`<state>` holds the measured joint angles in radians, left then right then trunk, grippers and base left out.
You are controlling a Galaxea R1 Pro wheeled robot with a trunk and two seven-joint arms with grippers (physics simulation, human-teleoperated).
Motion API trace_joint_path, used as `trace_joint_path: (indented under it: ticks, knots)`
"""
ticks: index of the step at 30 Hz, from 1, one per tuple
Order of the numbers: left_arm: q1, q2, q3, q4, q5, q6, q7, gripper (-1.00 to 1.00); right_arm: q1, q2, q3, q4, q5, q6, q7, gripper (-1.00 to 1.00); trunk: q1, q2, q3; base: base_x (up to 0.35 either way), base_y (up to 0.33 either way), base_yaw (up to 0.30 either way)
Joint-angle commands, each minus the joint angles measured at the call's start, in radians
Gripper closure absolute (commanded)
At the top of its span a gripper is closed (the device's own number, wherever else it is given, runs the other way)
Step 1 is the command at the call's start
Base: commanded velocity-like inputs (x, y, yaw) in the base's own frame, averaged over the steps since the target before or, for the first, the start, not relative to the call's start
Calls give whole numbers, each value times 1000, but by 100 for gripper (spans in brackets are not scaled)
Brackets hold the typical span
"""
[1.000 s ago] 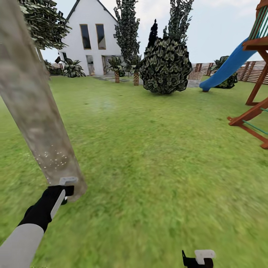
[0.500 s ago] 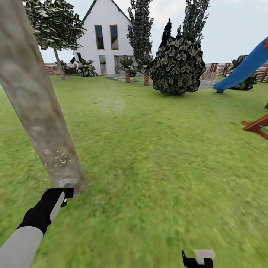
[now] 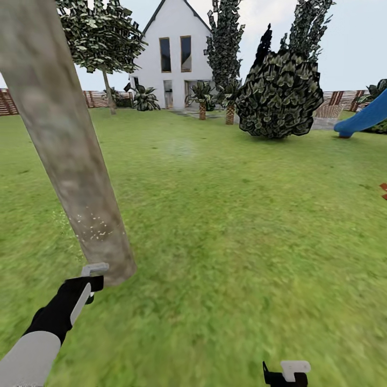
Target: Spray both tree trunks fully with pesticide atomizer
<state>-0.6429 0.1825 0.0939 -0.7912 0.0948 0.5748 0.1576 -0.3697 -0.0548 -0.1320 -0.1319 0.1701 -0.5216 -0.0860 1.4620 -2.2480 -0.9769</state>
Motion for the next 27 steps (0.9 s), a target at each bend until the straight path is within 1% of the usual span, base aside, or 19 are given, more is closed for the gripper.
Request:
trace_joint_path:
  ticks: [1, 2, 3, 6, 8, 11, 14, 16, 17, 21, 24, 25, 27]
  knots:
    - [-4, -1, 2, 0, 0, 0, 14, 100, 0, 0, 0, 0, 0, 0, 0, -100, 0, 0, 0, 0, 0, 5]
    - [-6, -1, 3, -1, 1, 0, 64, 100, 0, 0, 0, 0, 0, 0, 0, -100, 0, 0, 0, 0, 0, 1]
    - [-4, 2, 5, -6, 4, -1, 75, 100, 0, 0, 0, 0, 0, 0, 0, -100, 0, 0, 0, 0, 0, 0]
    - [4, 9, 6, -11, 7, -2, 81, 100, 0, 0, 0, 0, 0, 0, 0, -100, 0, 0, 0, 2, -4, 0]
    - [6, 10, 5, -12, 6, -8, 82, 100, 0, 0, 0, 0, 0, 0, 0, -100, 0, 0, 0, 87, -183, 0]
    - [6, 3, 3, -4, 2, -66, 83, 100, 0, 0, 0, 0, -1, 0, -1, -100, 0, 0, 0, 141, -233, 0]
    - [6, 1, 3, -1, 8, -80, 84, 100, 0, 0, 0, 0, -1, 0, -1, -100, 0, 0, 0, 198, -227, 14]
    - [7, 4, 4, 2, 10, -77, 83, 100, 0, 0, 0, 0, -1, 0, 0, -100, 0, 0, 0, 226, -204, 167]
    - [9, 11, 9, 3, 10, -73, 77, 100, 0, 0, 0, 0, -1, 0, -1, -100, 0, 0, 0, 237, -185, 256]
    - [49, 17, 17, 4, 6, -72, 75, 100, 0, 0, 0, 0, -1, 0, -1, -100, 0, 0, 0, 240, -178, 273]
    - [54, 1, 8, 2, 9, -69, 70, 100, 0, 1, 0, 0, -1, 0, 0, -100, 0, 0, 0, 240, -176, 277]
    - [54, -8, 7, 2, 10, -69, 69, 100, 0, 1, 0, 0, -1, 0, 0, -100, 0, 0, 0, 240, -176, 278]
    - [53, -41, 5, 0, 7, -66, 67, 100, 0, 1, 0, 0, -1, 0, 0, -100, 0, 0, 0, 240, -176, 278]
